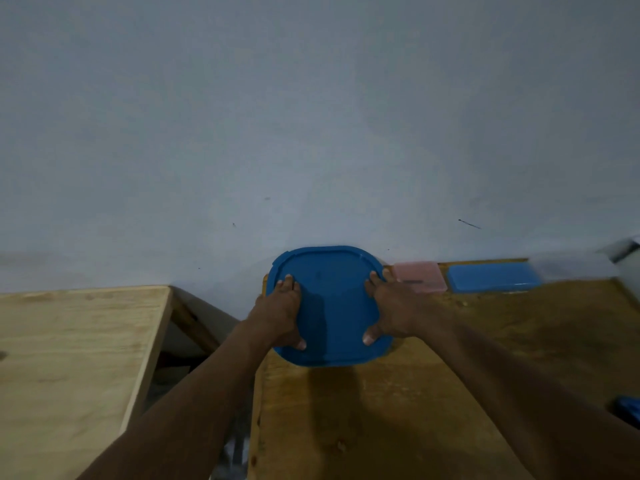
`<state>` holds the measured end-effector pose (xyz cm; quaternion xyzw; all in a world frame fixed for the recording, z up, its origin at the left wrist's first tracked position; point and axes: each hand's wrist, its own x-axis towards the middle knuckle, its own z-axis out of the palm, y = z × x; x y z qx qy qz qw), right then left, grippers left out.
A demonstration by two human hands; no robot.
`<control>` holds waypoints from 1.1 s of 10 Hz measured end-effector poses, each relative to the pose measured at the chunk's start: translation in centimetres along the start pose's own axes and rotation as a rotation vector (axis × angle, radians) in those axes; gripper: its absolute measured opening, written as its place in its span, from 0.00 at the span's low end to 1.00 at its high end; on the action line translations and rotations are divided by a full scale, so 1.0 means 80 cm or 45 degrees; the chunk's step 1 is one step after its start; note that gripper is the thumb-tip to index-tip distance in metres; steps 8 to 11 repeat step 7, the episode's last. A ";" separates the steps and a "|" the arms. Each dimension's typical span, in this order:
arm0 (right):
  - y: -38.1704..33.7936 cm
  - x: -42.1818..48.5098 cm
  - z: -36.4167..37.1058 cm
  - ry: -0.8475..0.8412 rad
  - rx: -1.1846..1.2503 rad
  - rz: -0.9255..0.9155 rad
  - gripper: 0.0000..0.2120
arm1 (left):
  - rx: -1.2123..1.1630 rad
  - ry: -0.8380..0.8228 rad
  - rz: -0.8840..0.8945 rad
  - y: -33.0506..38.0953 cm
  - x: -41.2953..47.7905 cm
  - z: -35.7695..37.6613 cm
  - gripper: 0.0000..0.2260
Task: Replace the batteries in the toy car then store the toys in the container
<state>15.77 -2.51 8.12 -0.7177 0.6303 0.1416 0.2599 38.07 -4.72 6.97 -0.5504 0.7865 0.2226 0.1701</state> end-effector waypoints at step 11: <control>-0.052 -0.145 0.081 1.000 0.562 -0.009 0.13 | -0.714 0.932 0.203 0.018 -0.192 0.160 0.16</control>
